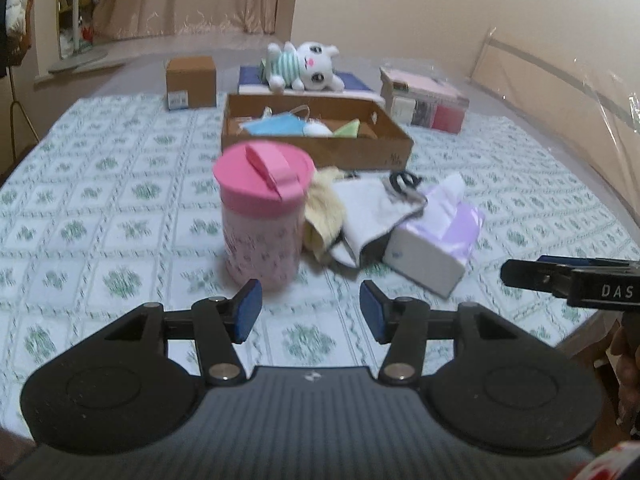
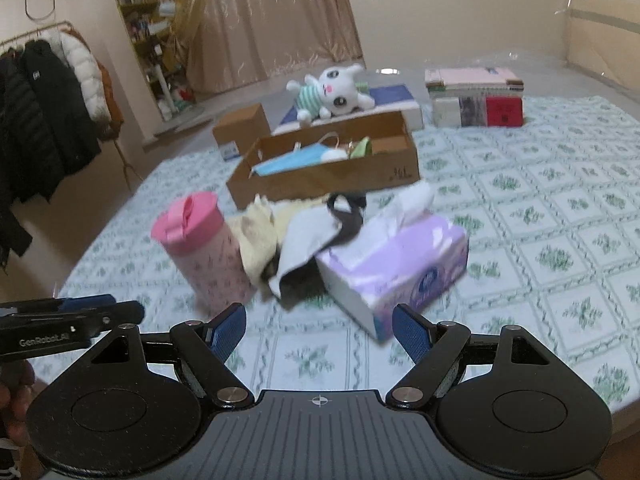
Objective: Organize soft objects
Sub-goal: 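Move both grippers back toward the remaining pile beside the pink tumbler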
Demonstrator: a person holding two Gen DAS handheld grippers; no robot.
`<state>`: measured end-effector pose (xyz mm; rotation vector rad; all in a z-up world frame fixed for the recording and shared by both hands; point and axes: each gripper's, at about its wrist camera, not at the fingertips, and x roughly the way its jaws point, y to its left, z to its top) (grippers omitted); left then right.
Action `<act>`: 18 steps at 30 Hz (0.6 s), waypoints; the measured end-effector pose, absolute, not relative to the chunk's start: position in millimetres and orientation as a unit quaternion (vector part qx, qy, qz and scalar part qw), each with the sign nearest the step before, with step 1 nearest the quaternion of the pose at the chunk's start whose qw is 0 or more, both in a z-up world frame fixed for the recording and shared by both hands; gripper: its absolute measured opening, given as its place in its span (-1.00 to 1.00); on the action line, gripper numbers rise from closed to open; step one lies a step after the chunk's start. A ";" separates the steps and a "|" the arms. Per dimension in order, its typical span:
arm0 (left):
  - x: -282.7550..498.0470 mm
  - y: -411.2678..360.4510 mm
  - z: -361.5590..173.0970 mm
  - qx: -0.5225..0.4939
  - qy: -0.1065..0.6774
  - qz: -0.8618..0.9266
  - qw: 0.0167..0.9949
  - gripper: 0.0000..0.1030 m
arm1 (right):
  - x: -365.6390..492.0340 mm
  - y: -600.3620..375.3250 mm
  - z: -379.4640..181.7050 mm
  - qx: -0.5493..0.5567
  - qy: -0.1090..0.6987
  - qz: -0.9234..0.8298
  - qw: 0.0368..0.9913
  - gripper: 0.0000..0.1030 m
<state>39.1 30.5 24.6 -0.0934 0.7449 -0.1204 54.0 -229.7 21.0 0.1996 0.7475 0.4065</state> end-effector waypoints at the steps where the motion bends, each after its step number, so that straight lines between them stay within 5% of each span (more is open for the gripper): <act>1: 38.2 27.9 21.4 -0.045 0.368 -0.060 0.927 -0.03 | 52.7 -228.3 18.7 0.094 0.366 0.196 0.905 0.55; 18: 40.1 18.5 13.7 -0.045 0.379 -0.073 0.921 -0.03 | 55.8 -225.4 10.3 0.082 0.382 0.193 0.900 0.55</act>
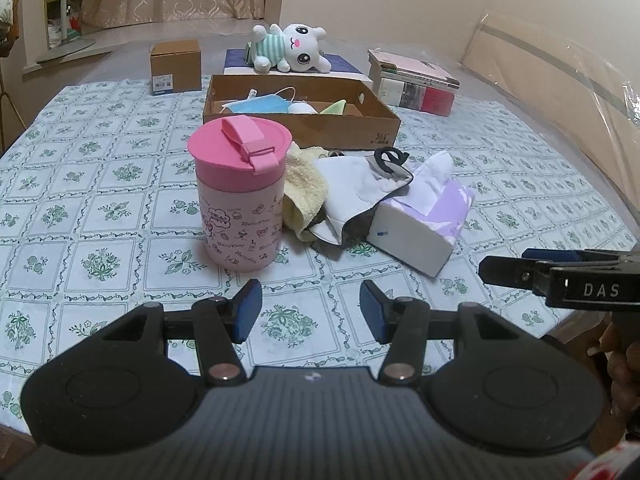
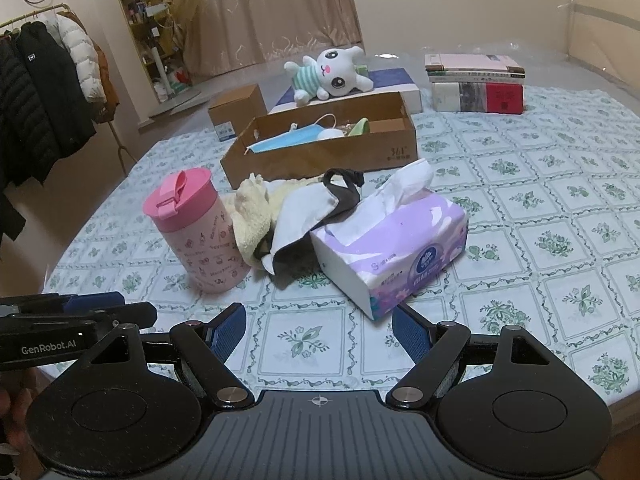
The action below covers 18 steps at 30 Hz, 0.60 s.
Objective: Organize soft objects
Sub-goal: 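Move both grippers back toward the remaining pile beside the pink tumbler, then grasp the white cloth with the black strap with the right gripper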
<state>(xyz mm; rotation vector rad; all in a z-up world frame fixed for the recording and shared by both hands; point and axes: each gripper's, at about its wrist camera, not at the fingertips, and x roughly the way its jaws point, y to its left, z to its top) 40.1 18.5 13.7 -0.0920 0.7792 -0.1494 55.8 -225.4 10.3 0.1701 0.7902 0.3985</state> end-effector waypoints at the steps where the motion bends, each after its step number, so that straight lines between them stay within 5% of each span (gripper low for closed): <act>1: 40.4 18.7 13.7 -0.044 0.379 -0.073 0.921 -0.03 | 56.2 -225.3 9.6 0.082 0.383 0.192 0.900 0.55; 18: 54.6 17.3 15.6 -0.014 0.366 -0.102 0.925 -0.03 | 71.3 -221.0 3.6 0.045 0.363 0.215 0.905 0.55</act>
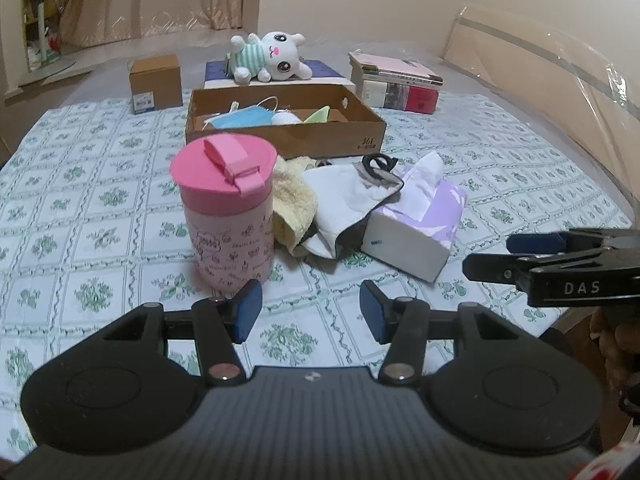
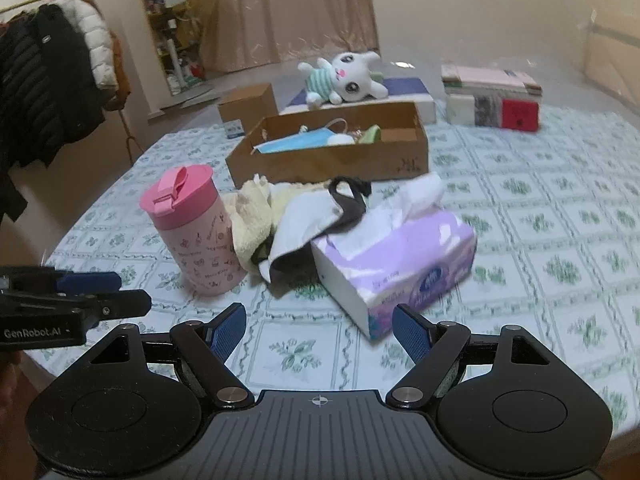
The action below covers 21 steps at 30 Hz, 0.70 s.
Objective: Organize soft objects
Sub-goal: 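Grasp the white cloth with the black strap with the right gripper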
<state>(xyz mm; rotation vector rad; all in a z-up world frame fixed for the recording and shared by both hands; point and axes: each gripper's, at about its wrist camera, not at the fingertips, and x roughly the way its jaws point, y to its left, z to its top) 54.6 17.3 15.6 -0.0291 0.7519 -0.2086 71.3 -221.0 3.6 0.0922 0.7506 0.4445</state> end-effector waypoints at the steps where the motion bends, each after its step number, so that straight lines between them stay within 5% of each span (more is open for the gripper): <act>1: 56.6 17.4 16.3 -0.012 0.365 -0.102 0.925 -0.03 | 74.2 -219.5 3.1 0.038 0.360 0.219 0.906 0.55; 13: 79.1 23.5 -3.0 -0.009 0.373 -0.101 0.922 -0.03 | 130.6 -189.8 -15.0 -0.072 0.321 0.250 0.911 0.55; 21: 94.7 38.0 -19.5 -0.029 0.386 -0.093 0.917 -0.03 | 164.4 -151.6 -47.6 -0.253 0.298 0.262 0.882 0.55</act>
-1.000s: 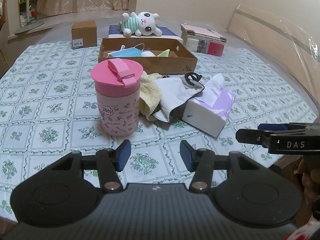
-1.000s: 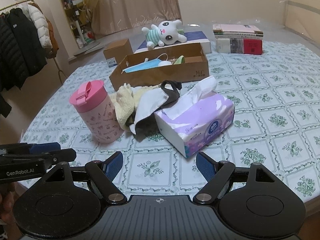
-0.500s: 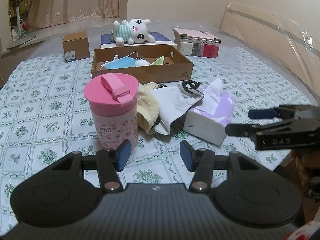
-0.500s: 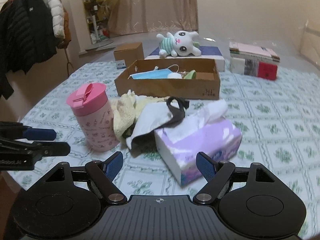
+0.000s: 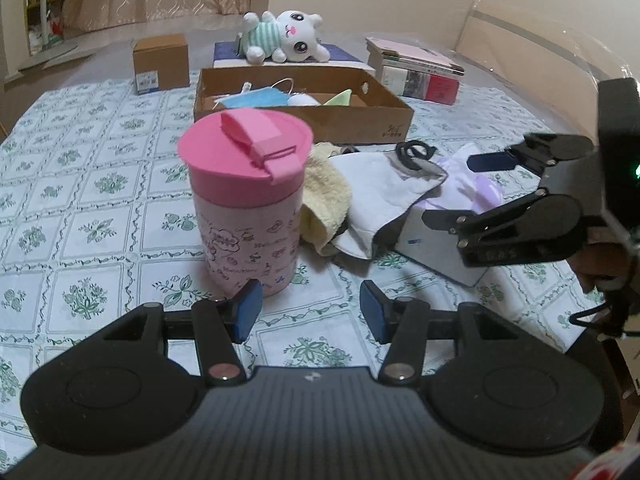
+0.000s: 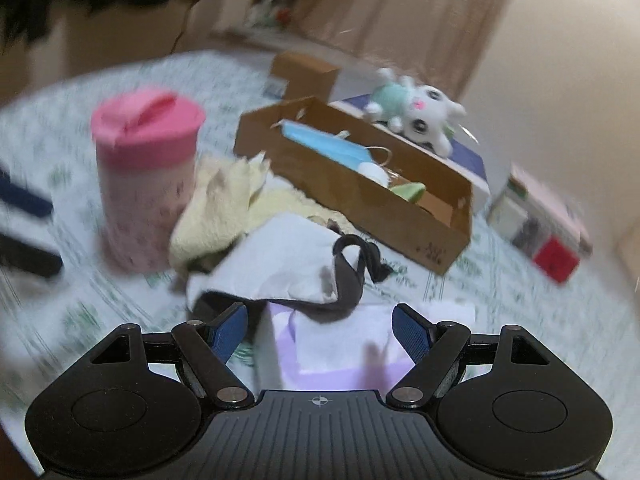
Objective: Organize soft objects
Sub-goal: 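Grasp the white cloth with the black strap with the right gripper, then grasp the purple scrunchie with the left gripper while the right gripper lifts the white cloth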
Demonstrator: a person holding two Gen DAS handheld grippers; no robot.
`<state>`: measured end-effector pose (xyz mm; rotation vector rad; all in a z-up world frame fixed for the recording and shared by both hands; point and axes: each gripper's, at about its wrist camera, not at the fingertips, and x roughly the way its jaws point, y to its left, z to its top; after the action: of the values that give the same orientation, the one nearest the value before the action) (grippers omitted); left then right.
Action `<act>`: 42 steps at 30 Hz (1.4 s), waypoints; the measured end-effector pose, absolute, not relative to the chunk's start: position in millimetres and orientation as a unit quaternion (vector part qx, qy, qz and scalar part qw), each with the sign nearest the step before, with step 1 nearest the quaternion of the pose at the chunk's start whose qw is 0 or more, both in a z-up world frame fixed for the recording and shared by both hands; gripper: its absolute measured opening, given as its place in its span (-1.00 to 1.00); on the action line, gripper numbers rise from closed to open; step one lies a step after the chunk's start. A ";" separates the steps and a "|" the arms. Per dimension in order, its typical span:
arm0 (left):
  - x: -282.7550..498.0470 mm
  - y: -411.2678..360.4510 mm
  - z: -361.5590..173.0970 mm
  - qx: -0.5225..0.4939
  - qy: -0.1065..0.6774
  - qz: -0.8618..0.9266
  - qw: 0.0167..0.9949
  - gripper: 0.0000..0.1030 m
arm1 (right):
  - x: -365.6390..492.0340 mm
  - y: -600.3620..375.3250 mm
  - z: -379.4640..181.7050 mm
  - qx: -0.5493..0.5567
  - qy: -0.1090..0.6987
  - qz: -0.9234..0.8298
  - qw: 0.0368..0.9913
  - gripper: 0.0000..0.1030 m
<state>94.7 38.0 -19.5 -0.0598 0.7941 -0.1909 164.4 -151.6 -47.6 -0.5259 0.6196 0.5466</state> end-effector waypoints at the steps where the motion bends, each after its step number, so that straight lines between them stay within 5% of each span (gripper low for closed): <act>1: 96.3 39.4 -21.1 -0.032 0.387 -0.092 0.917 -0.03 | 166.9 -146.3 -52.5 -0.275 0.294 0.265 0.876 0.55; 12: 107.6 47.5 -31.2 -0.052 0.392 -0.096 0.914 -0.03 | 183.9 -112.1 -84.9 -0.392 0.257 0.290 0.834 0.44; 18: 104.6 48.4 -30.5 -0.052 0.392 -0.095 0.913 -0.03 | 183.5 -112.2 -76.4 -0.371 0.258 0.289 0.844 -0.38; 20: 101.9 48.6 -27.3 -0.051 0.389 -0.096 0.915 -0.03 | 183.4 -115.5 -68.2 -0.350 0.257 0.287 0.854 -0.86; 42: 95.7 41.1 53.8 0.014 0.330 -0.141 0.933 -0.03 | 214.5 -229.9 60.4 0.022 0.273 0.221 0.936 -0.94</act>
<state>95.7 41.1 53.8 0.0280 0.6747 -0.2889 214.5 -229.9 60.4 0.0459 0.5579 0.4524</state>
